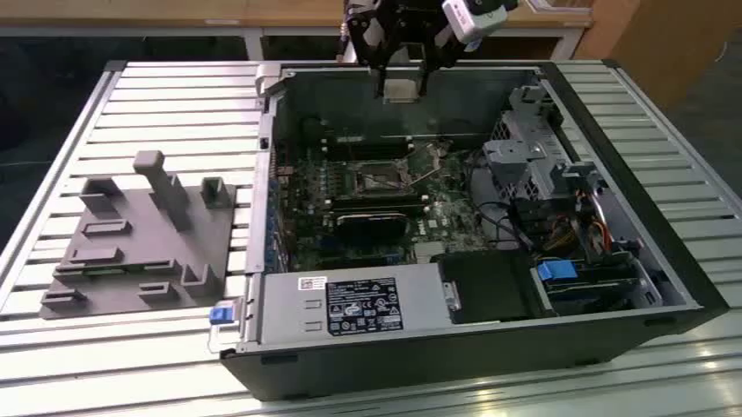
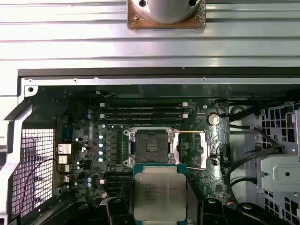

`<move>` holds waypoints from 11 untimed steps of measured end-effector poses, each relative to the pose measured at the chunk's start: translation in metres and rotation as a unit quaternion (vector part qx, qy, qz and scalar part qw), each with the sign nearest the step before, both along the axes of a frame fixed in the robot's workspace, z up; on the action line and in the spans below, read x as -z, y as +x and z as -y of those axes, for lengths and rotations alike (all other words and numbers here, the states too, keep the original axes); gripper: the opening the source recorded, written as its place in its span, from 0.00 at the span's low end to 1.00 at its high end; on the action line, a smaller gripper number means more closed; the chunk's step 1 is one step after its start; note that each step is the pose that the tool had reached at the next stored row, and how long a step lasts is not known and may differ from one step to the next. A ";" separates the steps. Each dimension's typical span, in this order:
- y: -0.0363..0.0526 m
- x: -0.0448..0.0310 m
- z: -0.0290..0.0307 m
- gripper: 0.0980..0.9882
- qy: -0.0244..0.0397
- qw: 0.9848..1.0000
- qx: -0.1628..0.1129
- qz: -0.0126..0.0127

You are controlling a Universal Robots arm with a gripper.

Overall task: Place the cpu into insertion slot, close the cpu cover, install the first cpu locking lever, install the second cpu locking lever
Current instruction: 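Place the cpu into insertion slot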

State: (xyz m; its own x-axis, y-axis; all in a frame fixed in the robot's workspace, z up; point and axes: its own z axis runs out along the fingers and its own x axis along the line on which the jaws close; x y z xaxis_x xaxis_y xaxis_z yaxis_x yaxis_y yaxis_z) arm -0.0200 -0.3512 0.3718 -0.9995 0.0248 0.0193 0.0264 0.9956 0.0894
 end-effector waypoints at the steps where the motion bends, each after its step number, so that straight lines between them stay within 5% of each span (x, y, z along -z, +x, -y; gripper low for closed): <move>1: 0.0000 0.0000 0.0000 0.49 0.000 1.000 0.000 0.000; 11: -0.0001 0.0000 0.0000 0.49 0.000 1.000 0.003 0.000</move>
